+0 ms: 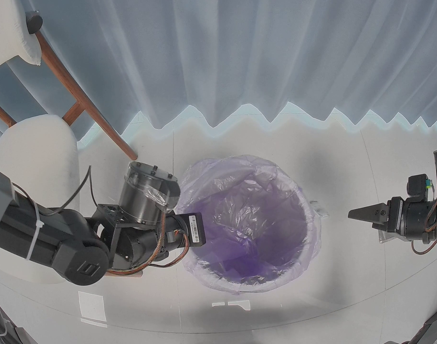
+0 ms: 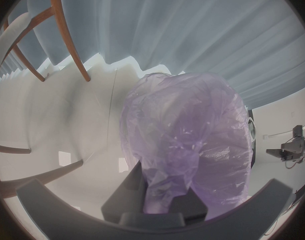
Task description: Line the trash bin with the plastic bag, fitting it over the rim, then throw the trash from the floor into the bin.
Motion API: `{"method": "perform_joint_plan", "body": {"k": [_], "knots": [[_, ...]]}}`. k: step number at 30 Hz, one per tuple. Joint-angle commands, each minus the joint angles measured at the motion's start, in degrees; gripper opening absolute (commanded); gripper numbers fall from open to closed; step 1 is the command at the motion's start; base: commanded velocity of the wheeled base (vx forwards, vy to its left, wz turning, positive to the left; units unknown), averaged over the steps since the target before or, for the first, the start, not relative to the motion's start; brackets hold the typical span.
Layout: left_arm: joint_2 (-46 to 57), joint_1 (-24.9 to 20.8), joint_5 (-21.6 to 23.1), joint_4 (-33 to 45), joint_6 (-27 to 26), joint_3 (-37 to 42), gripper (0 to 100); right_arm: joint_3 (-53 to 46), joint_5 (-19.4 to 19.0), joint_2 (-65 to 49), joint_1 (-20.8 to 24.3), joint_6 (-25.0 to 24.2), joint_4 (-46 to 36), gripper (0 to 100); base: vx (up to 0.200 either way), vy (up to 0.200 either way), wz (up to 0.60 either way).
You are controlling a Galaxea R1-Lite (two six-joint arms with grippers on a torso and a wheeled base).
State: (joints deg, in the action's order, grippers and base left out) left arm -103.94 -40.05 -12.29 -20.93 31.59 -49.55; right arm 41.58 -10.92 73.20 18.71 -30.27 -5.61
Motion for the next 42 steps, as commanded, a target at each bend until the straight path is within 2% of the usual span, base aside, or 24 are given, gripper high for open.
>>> {"method": "perform_joint_plan", "body": {"k": [1, 2, 3, 5, 9, 10, 11, 13, 18, 24, 32, 37, 42], "knots": [[3.9, 0.4, 3.8, -4.3, -0.4, 2.9, 0, 0.0, -5.0, -1.7, -4.5, 0.3, 0.9, 100, 0.0, 0.0, 0.0], [4.0, 0.4, 4.0, -4.6, -0.4, 3.1, 0, 0.0, -5.2, -1.7, -4.7, 0.3, 1.0, 100, 0.0, 0.0, 0.0], [4.4, 0.8, 6.6, -9.5, -0.9, 5.0, 0, 0.1, -8.7, -1.9, -6.6, 0.7, 2.1, 100, 0.0, 0.0, 0.0], [4.4, 1.7, 8.6, -14.6, -2.5, 7.4, 0, 0.0, -10.7, -1.9, -8.1, 1.7, 3.3, 100, 0.0, 0.0, 0.0], [3.6, 6.8, 19.1, -31.0, -15.2, 15.9, 0, -1.6, -14.9, -1.7, -12.7, 8.0, 5.7, 100, 0.0, 0.0, 0.0], [3.6, 6.8, 19.1, -31.0, -15.2, 15.9, 0, -1.6, -14.9, -1.7, -12.7, 8.0, 5.7, 100, 0.0, 0.0, 0.0], [2.4, 8.1, 23.2, -36.9, -20.1, 18.2, 0, -1.9, -16.7, -1.5, -14.1, 11.2, 6.1, 100, 0.0, 0.0, 0.0], [1.0, 8.1, 25.2, -40.9, -21.9, 19.3, 0, -1.9, -17.7, -1.5, -14.6, 13.3, 6.3, 100, 0.0, 0.0, 0.0], [0.4, 7.0, 26.0, -43.1, -24.9, 19.2, 0, -2.1, -18.0, -1.1, -14.3, 14.2, 6.3, 100, 0.0, 0.0, 0.0], [0.4, 6.9, 26.0, -43.2, -25.7, 19.2, 0, -3.5, -21.5, -0.2, -13.4, 17.7, 8.0, 100, 0.0, 0.0, 0.0], [0.9, 6.8, 26.0, -43.2, -25.7, 18.4, 0, -6.4, -22.5, 2.8, -7.9, 18.9, 8.6, 100, 0.0, 0.0, 0.0], [1.1, 6.8, 26.1, -43.2, -25.7, 18.5, 0, -6.4, -22.3, 7.0, -8.0, 18.4, 10.2, 100, 0.0, 0.0, 0.0], [1.9, 6.9, 26.2, -43.2, -25.5, 18.4, 0, -6.4, -22.2, 11.0, -9.7, 17.3, 15.9, 100, 0.0, 0.0, 0.0]]}}
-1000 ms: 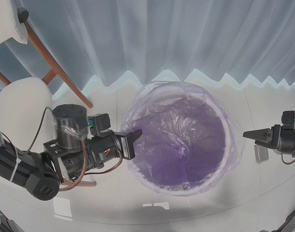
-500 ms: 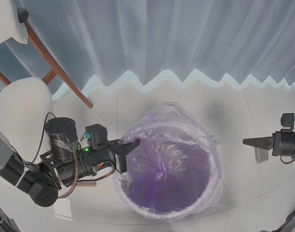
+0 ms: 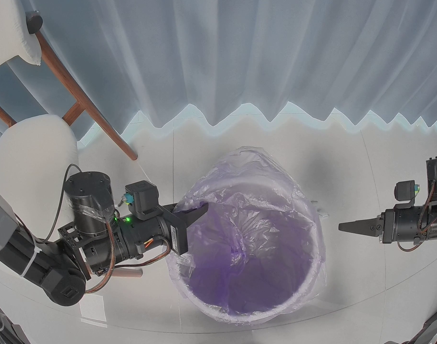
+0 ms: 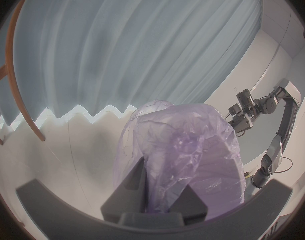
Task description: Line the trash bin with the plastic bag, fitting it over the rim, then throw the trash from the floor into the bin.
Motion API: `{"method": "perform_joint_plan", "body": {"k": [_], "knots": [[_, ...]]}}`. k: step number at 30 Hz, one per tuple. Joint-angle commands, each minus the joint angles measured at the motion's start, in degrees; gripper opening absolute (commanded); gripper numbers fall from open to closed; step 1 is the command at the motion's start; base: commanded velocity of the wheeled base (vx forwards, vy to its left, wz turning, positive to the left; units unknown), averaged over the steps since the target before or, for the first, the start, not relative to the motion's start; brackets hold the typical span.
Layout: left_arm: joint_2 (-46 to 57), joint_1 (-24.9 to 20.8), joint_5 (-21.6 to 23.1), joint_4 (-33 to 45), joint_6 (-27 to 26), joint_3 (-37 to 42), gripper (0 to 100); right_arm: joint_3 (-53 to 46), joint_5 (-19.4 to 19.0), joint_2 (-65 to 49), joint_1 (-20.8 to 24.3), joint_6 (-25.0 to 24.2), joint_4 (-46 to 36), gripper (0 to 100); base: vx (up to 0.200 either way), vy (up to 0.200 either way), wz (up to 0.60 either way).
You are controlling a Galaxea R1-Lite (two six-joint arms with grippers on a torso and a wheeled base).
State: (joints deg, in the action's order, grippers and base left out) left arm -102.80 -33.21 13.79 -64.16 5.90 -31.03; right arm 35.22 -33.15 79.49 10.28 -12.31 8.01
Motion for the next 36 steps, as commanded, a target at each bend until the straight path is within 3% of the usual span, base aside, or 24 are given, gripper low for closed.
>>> {"method": "perform_joint_plan", "body": {"k": [1, 14, 23, 36], "knots": [[0.9, 0.1, 0.1, -0.1, 0.3, -0.1, 0, -0.2, 0.0, 5.3, -1.4, -0.8, 3.2, 100, 0.0, 0.0, 0.0], [1.7, -0.5, 0.1, -0.1, 0.3, -0.2, 0, 0.5, 0.0, 9.3, -0.5, -0.8, 4.4, 100, 0.0, 0.0, 0.0], [1.7, -2.5, 0.0, -0.1, 0.4, -0.4, 0, 0.7, 0.8, 14.7, 1.0, -0.7, 10.1, 100, 0.0, 0.0, 0.0], [4.1, -2.3, 0.0, 0.0, 0.9, -2.3, 0, 0.5, 3.0, 24.7, -1.9, -0.6, 16.1, 100, 0.0, 0.0, 0.0]]}}
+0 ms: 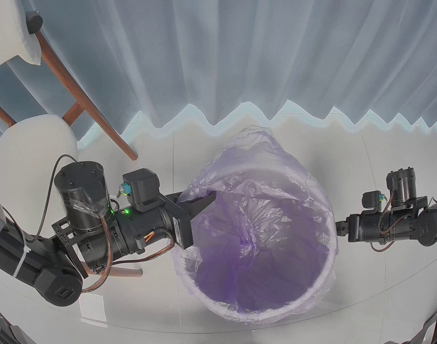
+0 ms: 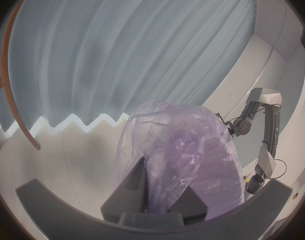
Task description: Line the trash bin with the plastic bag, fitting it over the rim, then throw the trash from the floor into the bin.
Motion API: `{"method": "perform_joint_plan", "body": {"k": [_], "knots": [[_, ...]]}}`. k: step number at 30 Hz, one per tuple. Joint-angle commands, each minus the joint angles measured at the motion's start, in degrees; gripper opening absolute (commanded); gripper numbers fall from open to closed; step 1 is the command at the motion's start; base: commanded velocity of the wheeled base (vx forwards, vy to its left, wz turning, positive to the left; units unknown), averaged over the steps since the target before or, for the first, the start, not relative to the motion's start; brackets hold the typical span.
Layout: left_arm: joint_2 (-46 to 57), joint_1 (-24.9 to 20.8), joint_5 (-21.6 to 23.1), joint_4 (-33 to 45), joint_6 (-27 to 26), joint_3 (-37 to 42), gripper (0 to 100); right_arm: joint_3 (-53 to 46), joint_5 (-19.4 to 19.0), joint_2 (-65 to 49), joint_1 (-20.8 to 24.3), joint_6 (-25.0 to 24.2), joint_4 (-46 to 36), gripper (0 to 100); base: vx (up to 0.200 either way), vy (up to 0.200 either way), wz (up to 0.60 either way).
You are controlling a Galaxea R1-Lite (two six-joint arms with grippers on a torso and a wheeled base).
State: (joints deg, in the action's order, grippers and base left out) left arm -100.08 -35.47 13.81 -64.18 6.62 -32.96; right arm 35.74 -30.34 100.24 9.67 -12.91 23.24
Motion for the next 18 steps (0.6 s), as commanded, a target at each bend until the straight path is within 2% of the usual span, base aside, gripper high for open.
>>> {"method": "perform_joint_plan", "body": {"k": [1, 4, 7, 11, 15, 18], "knots": [[1.5, -0.1, 0.0, 0.0, 0.1, -0.3, 0, -0.1, 0.2, 4.0, -1.5, 0.0, 0.9, 100, 0.0, 0.0, 0.0], [2.1, 0.1, -0.1, 0.1, 0.3, -0.6, 0, -0.1, 0.6, 5.7, -3.0, -0.1, 2.0, 100, 0.0, 0.0, 0.0], [2.4, 0.6, -0.4, 0.0, 1.4, -1.2, 0, -0.6, 2.7, 7.1, -4.7, -0.3, 2.1, 100, 0.0, 0.0, 0.0], [2.3, 0.7, -0.5, 0.0, 2.1, -1.0, 0, -2.1, 2.7, 4.4, -5.2, -0.4, 2.1, 100, 0.0, 0.0, 0.0], [1.7, 1.5, -0.4, 0.0, 2.0, -1.5, 0, -5.9, 2.3, -5.8, -5.2, -1.2, 1.9, 100, 0.0, 0.0, 0.0], [1.6, 1.5, -0.4, 0.0, 2.0, -1.8, 0, -8.4, 1.4, -9.5, -4.6, -1.8, 1.8, 100, 0.0, 0.0, 0.0]]}}
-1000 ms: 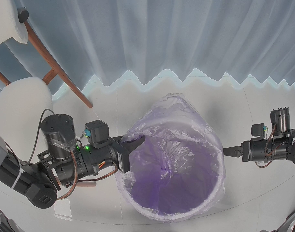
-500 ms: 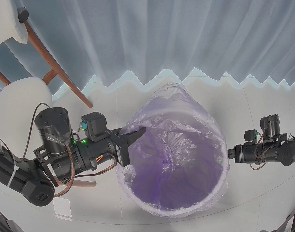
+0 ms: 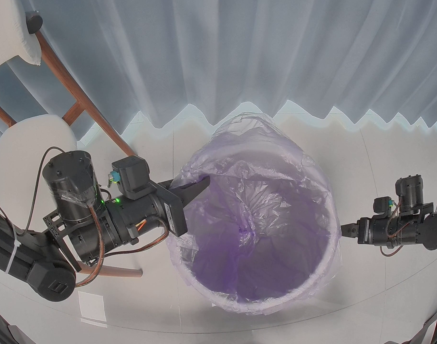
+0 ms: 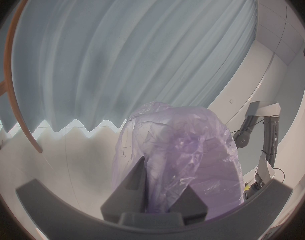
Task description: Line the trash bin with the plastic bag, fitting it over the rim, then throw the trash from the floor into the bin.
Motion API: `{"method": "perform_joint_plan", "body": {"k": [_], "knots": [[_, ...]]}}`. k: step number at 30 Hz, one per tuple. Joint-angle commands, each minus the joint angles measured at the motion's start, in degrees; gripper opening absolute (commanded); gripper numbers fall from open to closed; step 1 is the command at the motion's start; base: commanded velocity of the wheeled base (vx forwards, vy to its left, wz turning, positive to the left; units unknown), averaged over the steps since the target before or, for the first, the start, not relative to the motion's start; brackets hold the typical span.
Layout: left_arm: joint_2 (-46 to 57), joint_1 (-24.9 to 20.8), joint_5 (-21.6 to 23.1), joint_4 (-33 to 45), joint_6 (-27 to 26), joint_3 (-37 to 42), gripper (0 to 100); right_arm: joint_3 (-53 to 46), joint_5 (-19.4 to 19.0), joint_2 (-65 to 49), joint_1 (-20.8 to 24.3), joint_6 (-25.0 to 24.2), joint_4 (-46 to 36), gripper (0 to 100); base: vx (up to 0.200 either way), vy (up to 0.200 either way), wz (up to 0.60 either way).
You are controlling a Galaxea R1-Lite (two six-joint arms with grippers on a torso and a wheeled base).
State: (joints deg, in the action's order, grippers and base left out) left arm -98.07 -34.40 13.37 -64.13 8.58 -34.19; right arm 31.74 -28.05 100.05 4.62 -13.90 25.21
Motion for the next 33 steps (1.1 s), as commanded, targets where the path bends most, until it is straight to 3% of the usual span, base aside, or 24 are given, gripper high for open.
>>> {"method": "perform_joint_plan", "body": {"k": [1, 11, 25, 33], "knots": [[-0.7, 0.2, 0.1, 0.0, 0.1, -0.8, 0, -6.0, -1.7, -11.6, 1.7, -0.9, -0.2, 100, 0.0, 0.0, 0.0], [-1.7, 0.4, 0.2, 0.0, 0.0, -1.0, 0, -6.2, -3.0, -14.6, 5.9, -0.8, 1.2, 100, 0.0, 0.0, 0.0], [-3.2, 0.0, -0.2, 0.0, -0.1, -3.3, 0, -8.7, -5.1, -16.5, 6.2, -0.3, 2.7, 100, 0.0, 0.0, 0.0], [-2.6, -1.3, -0.3, 0.0, -0.3, -2.7, 0, -7.2, -4.8, -9.4, 6.5, -0.6, 5.9, 100, 0.0, 0.0, 0.0]]}}
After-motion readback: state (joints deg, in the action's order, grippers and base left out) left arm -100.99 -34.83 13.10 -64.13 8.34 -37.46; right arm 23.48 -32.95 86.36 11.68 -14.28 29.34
